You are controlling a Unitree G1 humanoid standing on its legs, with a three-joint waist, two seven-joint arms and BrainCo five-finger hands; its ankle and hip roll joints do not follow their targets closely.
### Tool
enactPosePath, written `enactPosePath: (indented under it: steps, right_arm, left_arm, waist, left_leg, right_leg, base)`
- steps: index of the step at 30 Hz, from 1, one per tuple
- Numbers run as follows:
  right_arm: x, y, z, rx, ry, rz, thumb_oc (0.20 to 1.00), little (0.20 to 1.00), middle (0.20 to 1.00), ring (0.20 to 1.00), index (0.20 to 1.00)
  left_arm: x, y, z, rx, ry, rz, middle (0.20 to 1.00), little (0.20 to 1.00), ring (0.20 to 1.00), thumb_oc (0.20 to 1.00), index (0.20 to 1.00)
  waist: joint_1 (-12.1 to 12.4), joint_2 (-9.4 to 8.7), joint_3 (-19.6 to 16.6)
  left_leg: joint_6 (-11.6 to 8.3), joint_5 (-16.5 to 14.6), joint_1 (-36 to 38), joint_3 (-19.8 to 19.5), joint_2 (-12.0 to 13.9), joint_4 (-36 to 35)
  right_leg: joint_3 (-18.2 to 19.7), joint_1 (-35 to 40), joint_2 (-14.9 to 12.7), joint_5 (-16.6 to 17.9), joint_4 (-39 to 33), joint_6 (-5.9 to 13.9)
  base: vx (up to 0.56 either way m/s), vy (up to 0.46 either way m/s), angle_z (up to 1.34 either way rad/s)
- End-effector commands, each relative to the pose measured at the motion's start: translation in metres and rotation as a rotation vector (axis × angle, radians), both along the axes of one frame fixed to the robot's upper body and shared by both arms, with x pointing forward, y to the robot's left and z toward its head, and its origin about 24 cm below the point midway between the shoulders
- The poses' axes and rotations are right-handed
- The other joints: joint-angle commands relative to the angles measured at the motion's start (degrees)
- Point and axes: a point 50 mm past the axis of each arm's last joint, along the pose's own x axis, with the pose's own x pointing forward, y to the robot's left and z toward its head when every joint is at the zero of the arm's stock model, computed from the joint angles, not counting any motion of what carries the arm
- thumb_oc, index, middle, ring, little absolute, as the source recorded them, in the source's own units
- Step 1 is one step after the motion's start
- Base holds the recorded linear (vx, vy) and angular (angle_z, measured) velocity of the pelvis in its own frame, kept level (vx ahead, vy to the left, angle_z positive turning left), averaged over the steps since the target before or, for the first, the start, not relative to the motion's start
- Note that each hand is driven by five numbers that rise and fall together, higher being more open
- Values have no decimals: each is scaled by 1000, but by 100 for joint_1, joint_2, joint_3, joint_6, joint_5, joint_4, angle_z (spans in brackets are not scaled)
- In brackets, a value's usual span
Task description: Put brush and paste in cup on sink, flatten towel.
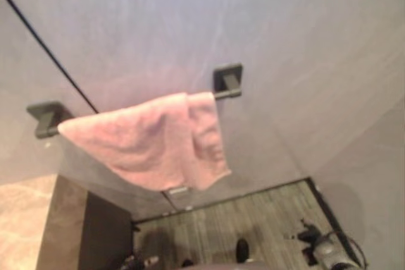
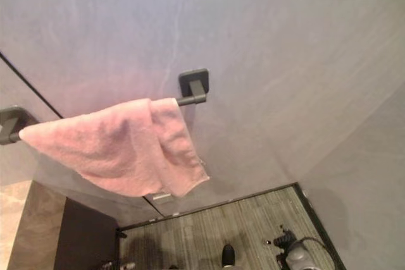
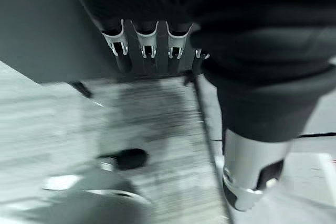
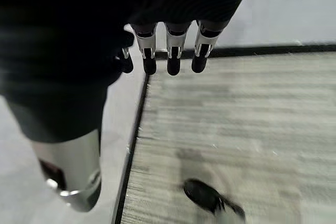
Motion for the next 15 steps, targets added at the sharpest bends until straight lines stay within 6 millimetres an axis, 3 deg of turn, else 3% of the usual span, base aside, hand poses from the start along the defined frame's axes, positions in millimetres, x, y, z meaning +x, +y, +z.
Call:
enactPosePath:
  steps: [1,12,15]
  right_arm:
    - [-11,-4,-3,31,48,-81,1000,1000,1000,1000,1000]
    - [-22,6,-10,122,66,-110,1000,1000,1000,1000,1000]
    - [-5,13,-6,152,30,46,1000,1000,1000,1000,1000]
  left_arm:
    - [-2,11,2,23,8,60,1000,1000,1000,1000,1000]
    - [-8,7,1,-20,8,77,1000,1000,1000,1000,1000]
    - [0,4,1,-45,-40,66,1000,1000,1000,1000,1000]
  waist:
    - [67,-245,-13]
    - [113,-289,-23]
    - [134,-309,-5]
  left_leg:
    - [-227,-29,6,272,138,71]
    - [-275,37,-20,123,167,71]
    - [-282,51,-65,52,161,71]
  right_leg:
    - [-123,498,-72,-577,39,130]
    - [-262,582,-42,-624,39,96]
    - [-327,580,-50,-619,39,98]
  base:
    - [23,-65,1]
    - [2,-31,5]
    - [-25,-13,16]
